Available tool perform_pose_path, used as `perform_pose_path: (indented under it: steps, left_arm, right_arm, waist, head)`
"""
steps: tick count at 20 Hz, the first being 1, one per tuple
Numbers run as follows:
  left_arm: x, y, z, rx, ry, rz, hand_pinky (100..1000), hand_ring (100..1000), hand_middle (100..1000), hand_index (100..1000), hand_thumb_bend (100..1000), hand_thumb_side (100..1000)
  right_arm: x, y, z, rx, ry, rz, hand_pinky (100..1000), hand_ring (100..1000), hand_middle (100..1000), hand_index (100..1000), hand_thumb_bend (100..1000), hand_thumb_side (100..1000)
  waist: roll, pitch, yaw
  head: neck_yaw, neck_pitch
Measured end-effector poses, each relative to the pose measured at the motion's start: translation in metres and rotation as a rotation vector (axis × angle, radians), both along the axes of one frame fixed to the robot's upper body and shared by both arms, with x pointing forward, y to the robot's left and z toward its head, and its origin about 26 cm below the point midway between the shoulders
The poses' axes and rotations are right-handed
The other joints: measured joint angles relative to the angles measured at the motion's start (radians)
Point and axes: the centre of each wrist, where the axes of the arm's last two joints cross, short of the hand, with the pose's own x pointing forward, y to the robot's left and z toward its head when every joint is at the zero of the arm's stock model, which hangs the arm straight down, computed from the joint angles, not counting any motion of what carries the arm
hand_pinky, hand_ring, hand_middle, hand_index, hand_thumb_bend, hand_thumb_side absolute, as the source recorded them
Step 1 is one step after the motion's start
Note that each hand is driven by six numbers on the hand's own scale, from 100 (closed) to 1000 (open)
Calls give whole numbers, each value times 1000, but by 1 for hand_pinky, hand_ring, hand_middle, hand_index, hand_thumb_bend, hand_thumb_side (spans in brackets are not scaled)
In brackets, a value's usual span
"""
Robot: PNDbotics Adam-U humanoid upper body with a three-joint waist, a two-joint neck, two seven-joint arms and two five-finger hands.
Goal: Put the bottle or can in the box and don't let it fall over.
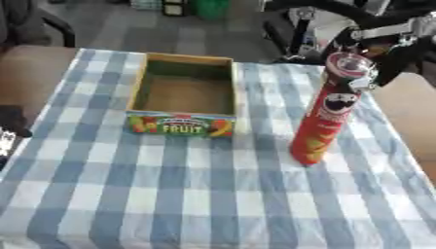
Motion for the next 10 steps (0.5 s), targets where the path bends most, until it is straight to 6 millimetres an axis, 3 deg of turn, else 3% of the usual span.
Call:
perform_pose_path:
  steps: [10]
  left_arm:
    - [0, 0, 0, 0, -2, 0, 685, 511, 529, 684, 399, 641]
  right_arm:
    - [-3, 5, 38, 51, -89, 33, 334, 469, 653, 785, 183, 443]
  waist:
    - [0, 0, 11]
  head:
    - [1, 0]
